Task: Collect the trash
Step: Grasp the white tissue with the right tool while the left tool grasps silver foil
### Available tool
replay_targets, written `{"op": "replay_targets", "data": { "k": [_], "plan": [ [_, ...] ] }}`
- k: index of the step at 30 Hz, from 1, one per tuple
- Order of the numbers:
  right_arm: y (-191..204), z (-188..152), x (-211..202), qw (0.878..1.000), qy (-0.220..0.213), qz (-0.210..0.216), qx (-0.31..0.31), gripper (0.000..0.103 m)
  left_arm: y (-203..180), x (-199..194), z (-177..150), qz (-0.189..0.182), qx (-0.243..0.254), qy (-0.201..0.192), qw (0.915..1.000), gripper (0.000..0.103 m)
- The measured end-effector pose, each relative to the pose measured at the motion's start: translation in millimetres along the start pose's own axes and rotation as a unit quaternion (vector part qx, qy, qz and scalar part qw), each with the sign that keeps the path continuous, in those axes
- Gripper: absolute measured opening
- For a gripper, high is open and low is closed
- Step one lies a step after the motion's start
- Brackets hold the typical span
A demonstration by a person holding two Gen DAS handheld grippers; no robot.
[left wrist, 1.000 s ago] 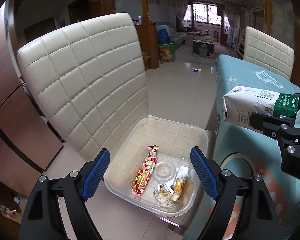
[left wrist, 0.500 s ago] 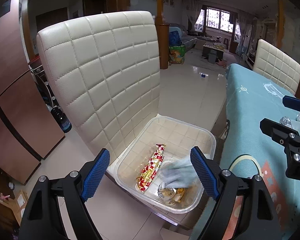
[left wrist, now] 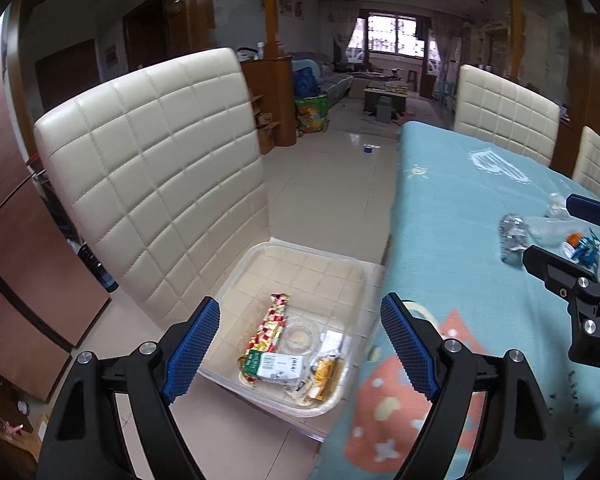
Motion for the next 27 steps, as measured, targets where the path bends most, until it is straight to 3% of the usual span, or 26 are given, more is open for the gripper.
{"op": "replay_targets", "data": {
  "k": [12, 16, 19, 21, 27],
  "plan": [
    [-119, -74, -40, 0.99, 0.015, -0.086, 0.113, 0.087, -104, -19, 1, -0.068, 0.079, 0.005, 0.9945, 0.081],
    [-175, -109, -53, 0.979, 0.026, -0.104, 0.175, 0.071, -139, -17, -1, -0.095, 0.093, 0.02, 0.9909, 0.081],
    [-211, -132, -54, 0.968, 0.041, -0.098, 0.226, 0.062, -168, -18, -2, -0.107, 0.11, 0.026, 0.9878, 0.081],
    [-227, -144, -51, 0.963, 0.052, -0.084, 0.25, 0.05, -185, -17, -1, -0.111, 0.121, 0.027, 0.9861, 0.081],
    [-244, -163, -36, 0.96, 0.079, -0.074, 0.259, 0.05, -218, -5, 4, -0.113, 0.13, 0.041, 0.9842, 0.081]
  ]
}}
Point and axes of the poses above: each gripper's, at about its wrist camera, not at the fingertips, and x roughly the way its jaws point, y to its left, z to its top, the point moved 2 cm from there along x, roughly the way its jaws point, and after that the axes turned 2 degrees about -x, right-handed, at the moved point
